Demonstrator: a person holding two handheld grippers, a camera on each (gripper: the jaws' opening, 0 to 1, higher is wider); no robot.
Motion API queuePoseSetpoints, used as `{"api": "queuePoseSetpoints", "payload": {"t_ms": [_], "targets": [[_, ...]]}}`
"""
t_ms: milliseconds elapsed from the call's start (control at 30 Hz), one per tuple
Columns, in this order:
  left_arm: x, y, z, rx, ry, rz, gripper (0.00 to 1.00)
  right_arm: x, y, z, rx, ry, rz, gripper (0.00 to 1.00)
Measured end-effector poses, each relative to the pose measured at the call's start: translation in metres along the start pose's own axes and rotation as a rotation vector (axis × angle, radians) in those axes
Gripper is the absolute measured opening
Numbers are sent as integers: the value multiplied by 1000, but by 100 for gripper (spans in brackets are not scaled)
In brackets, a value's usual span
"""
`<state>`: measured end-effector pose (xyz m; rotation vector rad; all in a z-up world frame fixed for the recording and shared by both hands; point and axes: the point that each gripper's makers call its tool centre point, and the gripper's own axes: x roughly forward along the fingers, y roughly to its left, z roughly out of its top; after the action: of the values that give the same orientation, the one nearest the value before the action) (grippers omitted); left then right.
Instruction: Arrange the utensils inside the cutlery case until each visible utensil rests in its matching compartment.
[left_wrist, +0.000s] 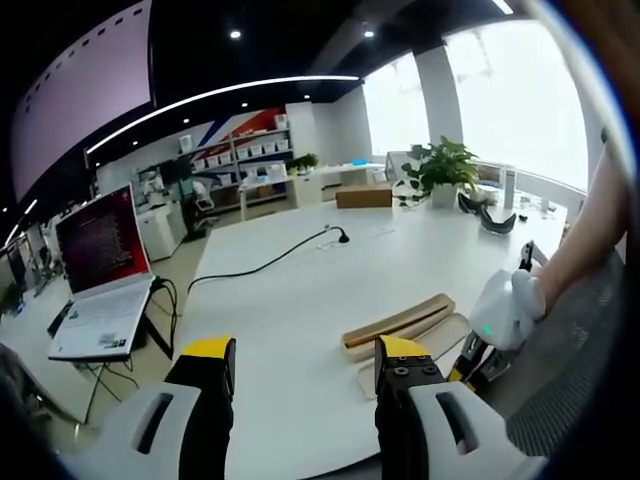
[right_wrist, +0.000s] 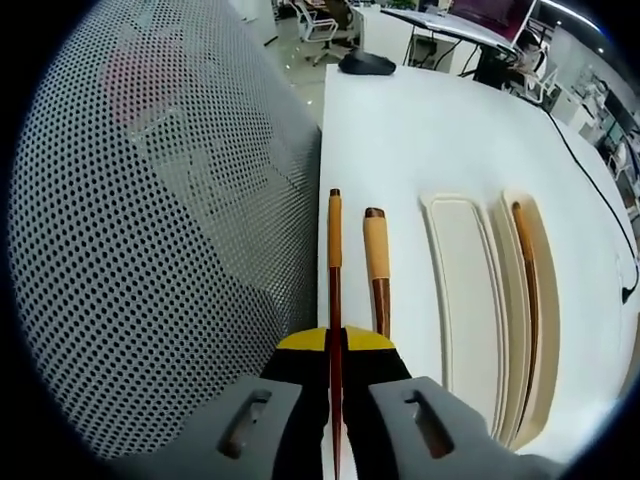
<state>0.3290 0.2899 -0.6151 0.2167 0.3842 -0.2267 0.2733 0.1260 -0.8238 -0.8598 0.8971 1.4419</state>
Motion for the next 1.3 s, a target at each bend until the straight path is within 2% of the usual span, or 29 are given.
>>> {"api": "queuePoseSetpoints", "payload": {"t_ms": [300, 667, 867, 1033, 1300], "targets": [[0, -1, 0, 3, 2, -3, 57, -9, 2, 17, 1, -42, -7, 0], [0, 0, 0, 3, 1, 2, 57, -26, -2, 30, -23, -56, -42, 0], [0, 0, 0, 3, 1, 3, 57, -37, -7, 27, -15, -52, -70, 0], [1, -1, 0, 4, 2, 1, 57, -50, -21, 27, -16, -54, -126, 0], [1, -1, -1, 7, 6, -3, 57, -59, -33, 22, -10, -48, -177, 0]]}}
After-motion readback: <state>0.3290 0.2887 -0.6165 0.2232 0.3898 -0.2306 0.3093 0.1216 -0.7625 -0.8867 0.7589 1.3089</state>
